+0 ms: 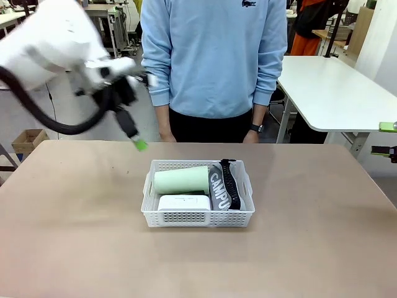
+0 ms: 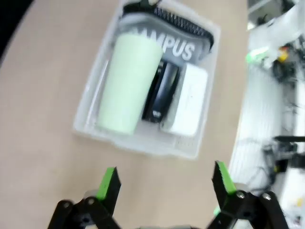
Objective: Efficiently arrange items inside the basket to fit them all.
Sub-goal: Pick up the Reusable plastic cup and place it inside the Organizing basket.
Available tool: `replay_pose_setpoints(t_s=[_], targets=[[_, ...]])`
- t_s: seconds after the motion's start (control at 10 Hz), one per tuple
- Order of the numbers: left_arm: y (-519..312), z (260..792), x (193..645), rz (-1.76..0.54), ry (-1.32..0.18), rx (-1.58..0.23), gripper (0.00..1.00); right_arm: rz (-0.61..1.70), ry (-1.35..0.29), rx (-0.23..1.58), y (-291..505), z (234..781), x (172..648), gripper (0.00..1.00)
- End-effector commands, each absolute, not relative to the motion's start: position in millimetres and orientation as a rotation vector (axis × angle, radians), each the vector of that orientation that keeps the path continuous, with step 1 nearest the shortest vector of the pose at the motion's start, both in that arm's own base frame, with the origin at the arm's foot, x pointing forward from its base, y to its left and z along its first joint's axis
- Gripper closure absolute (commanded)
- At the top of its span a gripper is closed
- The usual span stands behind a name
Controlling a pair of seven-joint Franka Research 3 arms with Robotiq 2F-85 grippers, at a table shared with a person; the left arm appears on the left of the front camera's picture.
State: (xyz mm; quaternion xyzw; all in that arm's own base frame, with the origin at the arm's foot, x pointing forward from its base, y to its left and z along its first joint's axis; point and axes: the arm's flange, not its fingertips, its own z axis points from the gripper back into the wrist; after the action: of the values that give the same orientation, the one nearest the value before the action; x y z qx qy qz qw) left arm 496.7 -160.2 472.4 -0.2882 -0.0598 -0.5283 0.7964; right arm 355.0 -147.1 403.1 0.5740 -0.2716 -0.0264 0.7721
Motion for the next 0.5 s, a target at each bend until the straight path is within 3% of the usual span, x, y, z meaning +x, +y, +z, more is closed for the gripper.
replay_pose_setpoints(t_s=[0.0, 0.1, 0.4], targets=[[-62, 467, 481, -0.877, -0.27, -0.819, 0.0, -0.038, -0.596, 1.243, -148, 404, 352, 0.0], [-2, 455, 475, -0.582, -0.363, -0.855, 0.0, -0.038, -0.596, 1.243, -148, 404, 352, 0.0], [124, 402, 439, -0.226, -0.665, -1.246, 0.0, -0.038, -0.596, 1.243, -148, 404, 352, 0.0]])
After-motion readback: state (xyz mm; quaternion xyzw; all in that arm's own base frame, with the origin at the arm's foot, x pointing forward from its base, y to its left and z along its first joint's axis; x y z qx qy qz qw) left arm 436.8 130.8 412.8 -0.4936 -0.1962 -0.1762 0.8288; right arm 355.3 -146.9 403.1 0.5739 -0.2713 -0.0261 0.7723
